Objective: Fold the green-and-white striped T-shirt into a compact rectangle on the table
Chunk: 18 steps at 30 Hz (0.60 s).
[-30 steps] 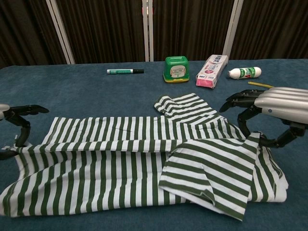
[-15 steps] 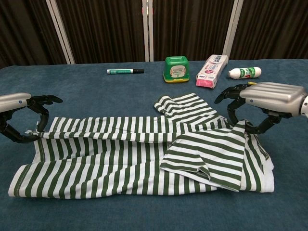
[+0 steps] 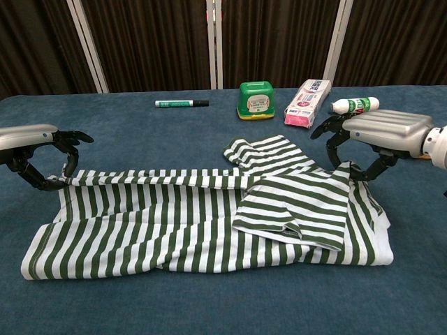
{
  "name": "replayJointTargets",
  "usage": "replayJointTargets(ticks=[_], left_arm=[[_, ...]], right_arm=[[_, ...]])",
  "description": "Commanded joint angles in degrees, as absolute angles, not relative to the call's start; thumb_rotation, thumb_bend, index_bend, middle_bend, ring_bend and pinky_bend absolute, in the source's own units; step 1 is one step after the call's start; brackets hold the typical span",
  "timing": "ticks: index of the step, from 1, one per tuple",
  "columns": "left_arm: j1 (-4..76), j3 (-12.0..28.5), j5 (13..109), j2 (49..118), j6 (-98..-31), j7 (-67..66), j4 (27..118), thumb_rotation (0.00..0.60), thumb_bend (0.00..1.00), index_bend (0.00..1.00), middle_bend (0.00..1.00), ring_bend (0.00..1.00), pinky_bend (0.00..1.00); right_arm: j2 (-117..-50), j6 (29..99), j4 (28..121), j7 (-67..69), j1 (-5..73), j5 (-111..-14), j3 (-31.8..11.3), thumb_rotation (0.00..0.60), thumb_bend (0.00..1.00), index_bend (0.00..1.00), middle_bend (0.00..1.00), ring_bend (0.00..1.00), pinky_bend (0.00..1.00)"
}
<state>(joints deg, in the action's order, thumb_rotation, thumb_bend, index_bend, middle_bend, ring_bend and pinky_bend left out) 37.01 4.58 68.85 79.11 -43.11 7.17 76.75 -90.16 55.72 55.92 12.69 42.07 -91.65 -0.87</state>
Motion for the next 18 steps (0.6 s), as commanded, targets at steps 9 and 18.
replayJointTargets(ticks=[9,18], left_arm=[[37.93,6.28,68.73,82.86,-42.74,9.16,71.72,0.600,0.47,0.83,0.00,0.00,0.00],[38.63,7.34,65.32,83.98,-41.08,7.24,69.08,0.600,0.47,0.82,0.00,0.00,0.00]], right_arm=[[-92.61,53.57,53.21,10.90,43.54,-89.46,-2.45,0.600,0.42,0.77,0.13,0.00,0.00],[-93.63,52.34,51.89,10.62,44.61,-88.87,-2.73,0.600,0.42,0.77,0.13,0.00,0.00]])
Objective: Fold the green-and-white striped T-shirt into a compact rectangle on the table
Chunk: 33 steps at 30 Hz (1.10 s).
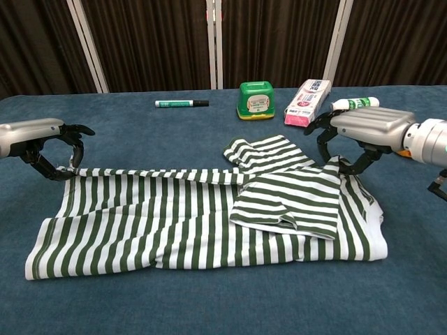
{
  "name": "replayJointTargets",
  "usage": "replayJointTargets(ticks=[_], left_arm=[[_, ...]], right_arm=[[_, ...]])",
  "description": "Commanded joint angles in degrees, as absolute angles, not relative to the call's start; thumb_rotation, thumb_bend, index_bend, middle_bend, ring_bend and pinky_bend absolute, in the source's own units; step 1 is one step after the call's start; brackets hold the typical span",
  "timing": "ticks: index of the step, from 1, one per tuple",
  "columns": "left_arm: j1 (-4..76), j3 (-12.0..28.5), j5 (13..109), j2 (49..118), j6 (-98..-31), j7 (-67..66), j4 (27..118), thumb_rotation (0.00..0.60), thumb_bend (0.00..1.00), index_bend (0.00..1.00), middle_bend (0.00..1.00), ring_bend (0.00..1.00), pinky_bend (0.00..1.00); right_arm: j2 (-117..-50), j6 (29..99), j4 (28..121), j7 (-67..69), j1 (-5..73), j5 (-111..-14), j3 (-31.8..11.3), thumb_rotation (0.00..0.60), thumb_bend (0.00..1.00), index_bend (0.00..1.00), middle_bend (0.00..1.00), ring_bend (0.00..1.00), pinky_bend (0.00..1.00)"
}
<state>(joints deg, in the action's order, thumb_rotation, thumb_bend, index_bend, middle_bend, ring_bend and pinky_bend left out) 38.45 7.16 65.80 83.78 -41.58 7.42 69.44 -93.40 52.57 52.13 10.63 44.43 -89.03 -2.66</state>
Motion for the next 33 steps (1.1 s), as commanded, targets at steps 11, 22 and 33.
replayJointTargets(ticks=[11,22,33], left_arm=[[39.61,7.86,63.07,85.23,-37.95,7.01,66.45,0.600,0.47,0.80,0.00,0.00,0.00],[39.65,8.14,64.03,87.10,-37.04,9.35,63.55,0.600,0.47,0.77,0.00,0.00,0.00],[39.75,8.55,64.48,87.66,-37.35,9.70,62.66,0.600,0.47,0.75,0.00,0.00,0.00]], right_arm=[[-95.92,51.38,48.19,10.72,45.73,-88.29,-3.03,0.600,0.42,0.76,0.13,0.00,0.00],[-97.32,51.21,44.98,12.47,46.41,-88.40,-2.79,0.600,0.42,0.76,0.13,0.00,0.00],[-98.70,50.58,42.50,13.09,46.93,-88.28,-2.63,0.600,0.42,0.76,0.13,0.00,0.00]])
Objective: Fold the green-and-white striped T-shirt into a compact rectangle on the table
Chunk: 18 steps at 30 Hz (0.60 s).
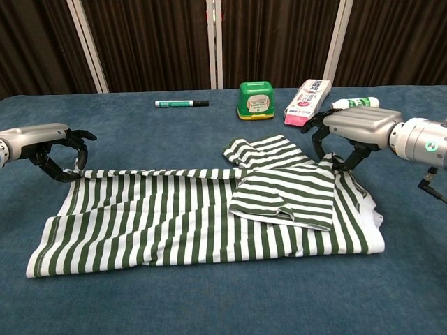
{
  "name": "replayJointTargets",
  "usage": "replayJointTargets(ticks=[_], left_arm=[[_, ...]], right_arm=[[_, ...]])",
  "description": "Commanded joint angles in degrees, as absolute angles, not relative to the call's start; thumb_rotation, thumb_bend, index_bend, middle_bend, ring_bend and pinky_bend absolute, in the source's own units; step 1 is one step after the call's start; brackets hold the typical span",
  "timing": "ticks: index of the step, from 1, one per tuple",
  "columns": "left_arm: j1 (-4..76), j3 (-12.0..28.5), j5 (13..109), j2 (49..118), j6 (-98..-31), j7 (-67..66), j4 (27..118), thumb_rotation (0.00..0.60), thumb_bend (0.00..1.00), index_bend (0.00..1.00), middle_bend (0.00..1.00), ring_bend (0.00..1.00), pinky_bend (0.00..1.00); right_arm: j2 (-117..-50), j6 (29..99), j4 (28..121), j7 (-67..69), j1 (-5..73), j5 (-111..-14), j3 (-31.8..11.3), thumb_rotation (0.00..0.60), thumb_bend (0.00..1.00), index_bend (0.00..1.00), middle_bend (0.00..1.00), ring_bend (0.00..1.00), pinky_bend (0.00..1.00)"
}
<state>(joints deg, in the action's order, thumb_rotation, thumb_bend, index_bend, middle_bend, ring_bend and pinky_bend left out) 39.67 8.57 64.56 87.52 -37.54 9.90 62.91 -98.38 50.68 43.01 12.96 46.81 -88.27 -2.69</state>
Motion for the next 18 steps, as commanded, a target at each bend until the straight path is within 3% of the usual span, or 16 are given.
replayJointTargets(ticks=[1,18], left_arm=[[39.79,8.56,64.37,87.73,-37.22,9.61,62.54,0.600,0.47,0.75,0.00,0.00,0.00],[40.15,9.32,62.21,88.12,-36.68,7.71,62.39,0.600,0.47,0.71,0.00,0.00,0.00]], right_arm=[[-98.84,50.56,42.21,13.16,46.98,-88.30,-2.59,0.600,0.42,0.76,0.13,0.00,0.00],[-100.16,50.87,39.66,14.82,47.45,-87.83,-2.92,0.600,0.42,0.76,0.13,0.00,0.00]])
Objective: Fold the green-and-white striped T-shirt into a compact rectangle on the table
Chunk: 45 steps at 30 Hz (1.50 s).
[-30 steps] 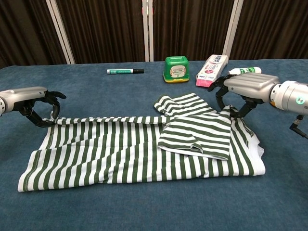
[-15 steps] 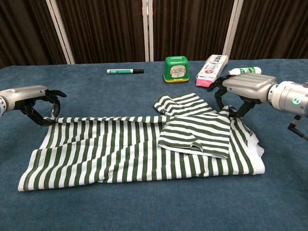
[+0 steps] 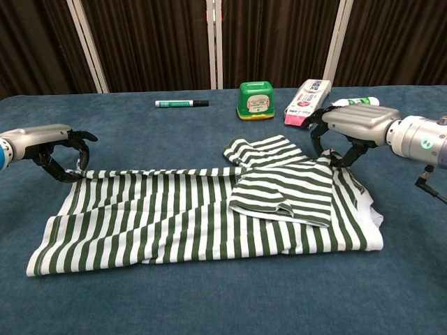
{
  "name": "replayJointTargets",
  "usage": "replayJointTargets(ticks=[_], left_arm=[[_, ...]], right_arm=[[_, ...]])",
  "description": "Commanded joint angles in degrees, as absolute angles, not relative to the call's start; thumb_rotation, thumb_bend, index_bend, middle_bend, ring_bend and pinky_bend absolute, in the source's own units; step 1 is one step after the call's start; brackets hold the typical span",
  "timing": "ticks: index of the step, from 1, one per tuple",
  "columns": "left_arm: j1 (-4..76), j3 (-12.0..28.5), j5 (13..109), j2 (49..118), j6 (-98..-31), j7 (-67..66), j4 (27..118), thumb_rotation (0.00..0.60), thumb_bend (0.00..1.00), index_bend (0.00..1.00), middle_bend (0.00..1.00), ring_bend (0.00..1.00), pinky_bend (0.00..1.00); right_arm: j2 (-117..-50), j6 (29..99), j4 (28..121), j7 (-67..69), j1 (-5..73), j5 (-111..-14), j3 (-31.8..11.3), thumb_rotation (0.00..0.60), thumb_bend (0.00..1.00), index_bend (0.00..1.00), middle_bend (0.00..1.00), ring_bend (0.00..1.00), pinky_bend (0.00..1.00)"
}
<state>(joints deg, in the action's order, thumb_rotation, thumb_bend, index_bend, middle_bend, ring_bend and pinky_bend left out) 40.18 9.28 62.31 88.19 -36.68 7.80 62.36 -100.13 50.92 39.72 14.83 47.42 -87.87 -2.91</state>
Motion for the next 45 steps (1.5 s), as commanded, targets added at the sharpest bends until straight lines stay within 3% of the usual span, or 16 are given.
replayJointTargets(ticks=[1,3,4,7,8,9,23,27,32,41,44,45], left_arm=[[40.16,9.30,62.15,88.08,-36.63,7.63,62.40,0.600,0.47,0.71,0.00,0.00,0.00],[40.21,9.26,61.89,87.92,-36.28,7.38,62.49,0.600,0.47,0.67,0.00,0.00,0.00],[40.23,9.26,61.78,87.86,-36.10,7.40,62.59,0.600,0.47,0.57,0.00,0.00,0.00],[40.32,9.36,61.37,87.38,-34.89,8.09,63.23,0.600,0.46,0.12,0.00,0.00,0.00],[40.40,9.33,61.19,87.17,-34.35,8.22,63.35,0.600,0.46,0.03,0.00,0.00,0.00],[40.51,9.27,60.96,86.99,-33.87,8.12,63.36,0.600,0.46,0.00,0.00,0.00,0.00],[39.92,9.98,61.20,85.31,-36.50,7.80,64.86,0.600,0.44,0.00,0.00,0.00,0.00],[39.70,9.35,61.76,83.87,-37.42,5.98,65.58,0.600,0.34,0.00,0.00,0.00,0.00],[39.62,9.13,60.71,83.38,-38.21,3.73,66.20,0.600,0.13,0.00,0.00,0.00,0.00],[39.08,9.57,61.20,82.73,-39.80,4.29,66.94,0.600,0.12,0.00,0.00,0.00,0.00],[38.87,9.49,61.79,82.34,-40.28,4.46,67.20,0.600,0.12,0.00,0.00,0.00,0.00],[38.81,9.46,61.93,82.25,-40.41,4.47,67.26,0.600,0.12,0.00,0.00,0.00,0.00]], right_arm=[[-100.18,50.82,39.63,14.82,47.46,-87.80,-2.92,0.600,0.42,0.76,0.13,0.00,0.00],[-100.27,50.58,39.42,14.78,47.52,-87.68,-2.92,0.600,0.42,0.76,0.13,0.00,0.00],[-100.31,50.52,39.35,14.76,47.52,-87.64,-2.92,0.600,0.42,0.76,0.13,0.00,0.00],[-100.50,50.31,39.07,14.73,47.54,-87.46,-2.97,0.600,0.42,0.76,0.13,0.00,0.00],[-100.57,50.26,38.95,14.70,47.55,-87.41,-2.97,0.600,0.42,0.75,0.13,0.00,0.00],[-100.62,50.25,38.84,14.67,47.56,-87.41,-2.95,0.600,0.42,0.75,0.13,0.00,0.00],[-101.01,50.12,38.30,14.38,47.58,-87.33,-2.79,0.600,0.42,0.75,0.13,0.00,0.00],[-101.26,50.12,38.11,14.18,47.52,-87.27,-2.75,0.600,0.42,0.75,0.13,0.00,0.00],[-101.37,50.17,37.91,13.97,47.50,-87.28,-2.68,0.600,0.42,0.75,0.13,0.00,0.00],[-101.44,50.18,37.90,13.56,47.50,-87.27,-2.62,0.600,0.42,0.75,0.13,0.00,0.00],[-101.40,50.38,38.05,13.38,47.48,-87.49,-2.45,0.600,0.41,0.61,0.11,0.00,0.00],[-101.32,50.37,38.16,13.34,47.49,-87.56,-2.37,0.600,0.38,0.47,0.10,0.00,0.00]])
